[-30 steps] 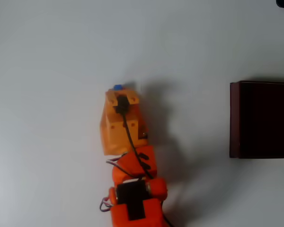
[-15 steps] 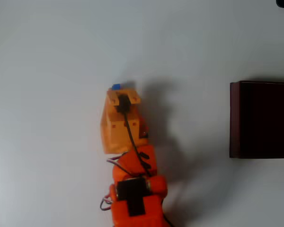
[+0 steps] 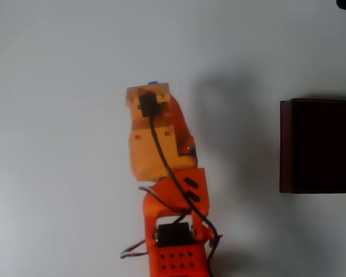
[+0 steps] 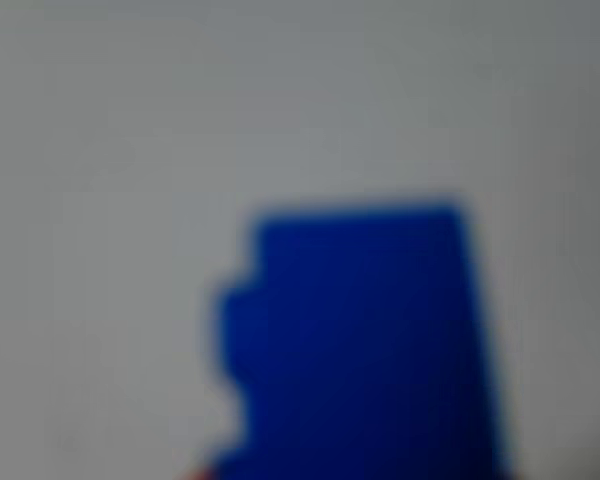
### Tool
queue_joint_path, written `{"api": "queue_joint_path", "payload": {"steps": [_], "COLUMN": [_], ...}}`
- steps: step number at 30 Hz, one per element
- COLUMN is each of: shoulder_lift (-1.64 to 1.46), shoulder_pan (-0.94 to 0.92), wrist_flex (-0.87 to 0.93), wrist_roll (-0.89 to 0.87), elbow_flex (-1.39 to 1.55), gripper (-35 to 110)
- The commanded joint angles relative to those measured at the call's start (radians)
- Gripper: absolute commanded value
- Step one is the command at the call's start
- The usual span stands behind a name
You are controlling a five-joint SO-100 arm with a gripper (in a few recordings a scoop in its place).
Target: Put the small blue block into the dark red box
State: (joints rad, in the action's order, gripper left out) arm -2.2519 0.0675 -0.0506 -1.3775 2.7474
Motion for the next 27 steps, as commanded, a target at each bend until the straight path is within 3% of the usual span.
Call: {"api": "queue_joint_path", "payload": {"steps": [1, 8, 16, 27], "shoulder_lift": [-0.137, -0.282, -0.305, -0.17], "shoulder_pan": [-0.029, -0.144, -0.417, -0.716], "wrist_flex": [0.299, 0.634, 1.003, 1.014], "wrist_roll": [0.057, 0.212, 0.465, 0.629], "elbow_flex": [-0.124, -0.222, -0.42, -0.485], "gripper": [0, 0, 0, 0]}}
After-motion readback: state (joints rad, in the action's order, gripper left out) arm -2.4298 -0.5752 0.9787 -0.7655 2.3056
